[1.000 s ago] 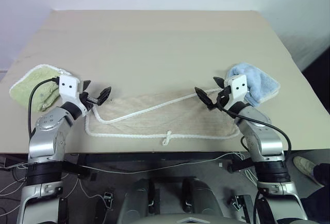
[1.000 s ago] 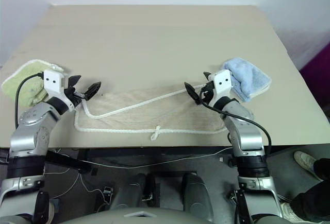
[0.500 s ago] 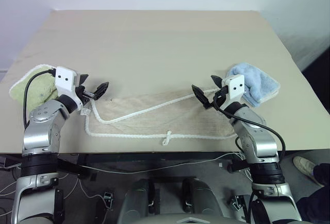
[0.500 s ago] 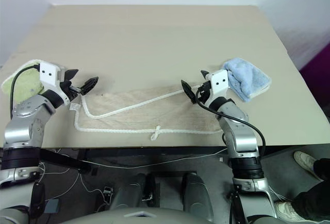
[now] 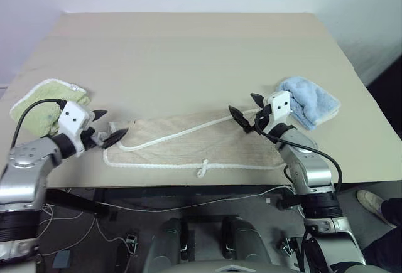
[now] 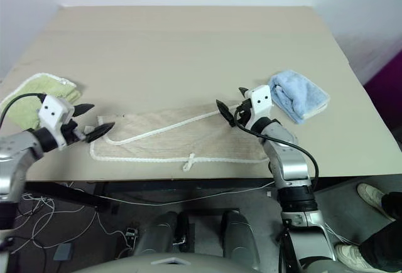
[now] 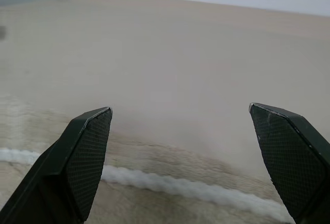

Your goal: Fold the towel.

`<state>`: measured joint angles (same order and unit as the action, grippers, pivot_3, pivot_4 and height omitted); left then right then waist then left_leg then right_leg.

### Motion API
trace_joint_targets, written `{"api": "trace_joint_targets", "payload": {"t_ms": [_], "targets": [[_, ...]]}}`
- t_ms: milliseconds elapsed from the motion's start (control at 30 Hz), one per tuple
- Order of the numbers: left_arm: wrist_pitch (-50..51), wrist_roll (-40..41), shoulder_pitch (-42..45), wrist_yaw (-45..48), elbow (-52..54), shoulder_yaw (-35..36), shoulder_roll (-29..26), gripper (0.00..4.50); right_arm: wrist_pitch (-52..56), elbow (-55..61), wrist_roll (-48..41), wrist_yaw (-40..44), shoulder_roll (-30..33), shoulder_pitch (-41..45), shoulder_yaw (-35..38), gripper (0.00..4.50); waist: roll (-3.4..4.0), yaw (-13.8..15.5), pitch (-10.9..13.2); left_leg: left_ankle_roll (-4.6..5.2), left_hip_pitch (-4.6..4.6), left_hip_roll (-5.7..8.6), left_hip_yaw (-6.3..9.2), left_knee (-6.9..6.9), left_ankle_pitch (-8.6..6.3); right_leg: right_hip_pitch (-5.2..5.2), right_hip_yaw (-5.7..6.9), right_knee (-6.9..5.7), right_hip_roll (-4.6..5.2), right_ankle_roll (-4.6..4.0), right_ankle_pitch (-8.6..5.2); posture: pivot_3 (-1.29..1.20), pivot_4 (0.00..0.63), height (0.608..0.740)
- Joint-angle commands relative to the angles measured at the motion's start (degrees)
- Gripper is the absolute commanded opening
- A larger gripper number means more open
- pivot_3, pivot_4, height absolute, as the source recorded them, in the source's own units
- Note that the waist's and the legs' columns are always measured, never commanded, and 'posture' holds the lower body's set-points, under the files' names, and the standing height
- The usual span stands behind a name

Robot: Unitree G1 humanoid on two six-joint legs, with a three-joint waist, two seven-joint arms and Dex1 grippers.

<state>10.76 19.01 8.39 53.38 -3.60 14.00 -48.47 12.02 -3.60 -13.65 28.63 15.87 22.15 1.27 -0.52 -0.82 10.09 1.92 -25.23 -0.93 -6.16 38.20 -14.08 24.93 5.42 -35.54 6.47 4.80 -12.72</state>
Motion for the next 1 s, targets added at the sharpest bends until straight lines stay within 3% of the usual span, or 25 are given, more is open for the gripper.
{"api": "trace_joint_targets", "payload": {"t_ms": [33,200,433,1000], "targets": [[-7.9,-2.3,-1.4,8.7,1.0,-1.6,-5.0,4.5,-1.3,0.8,0.0,0.2,-0.2,1.1,0.0,4.47,0.01,0.0,0.0,-0.01,0.0,0.0,0.0,0.0,-0.01,0.02,0.0,-0.01,0.01,-0.01,0.0,0.0,0.15,0.74],[-18.9,-8.2,0.6,14.2,-4.0,-6.2,-9.0,4.5,-1.2,1.9,-0.1,-0.2,-0.3,0.0,0.0,4.47,0.03,-0.1,0.0,-0.03,-0.02,0.0,-0.01,-0.03,-0.01,0.07,-0.02,-0.01,0.03,-0.01,0.0,0.0,0.15,0.74],[-31.4,-15.8,10.7,14.3,-14.9,-13.5,-7.0,4.5,-0.6,4.2,-0.1,-1.7,-0.1,-1.5,0.6,4.47,0.03,0.1,0.0,0.01,-0.05,0.02,-0.08,-0.04,0.01,0.09,-0.02,-0.03,0.01,0.0,0.0,0.0,0.15,0.74],[-46.6,-22.8,21.0,11.6,-32.0,-18.9,-6.9,4.5,1.0,7.7,-0.4,-3.9,0.7,-3.5,1.1,4.47,0.04,0.1,0.0,0.27,0.09,0.01,-0.11,0.03,-0.1,0.04,-0.07,-0.3,0.0,0.02,-0.01,0.0,0.15,0.74]]}}
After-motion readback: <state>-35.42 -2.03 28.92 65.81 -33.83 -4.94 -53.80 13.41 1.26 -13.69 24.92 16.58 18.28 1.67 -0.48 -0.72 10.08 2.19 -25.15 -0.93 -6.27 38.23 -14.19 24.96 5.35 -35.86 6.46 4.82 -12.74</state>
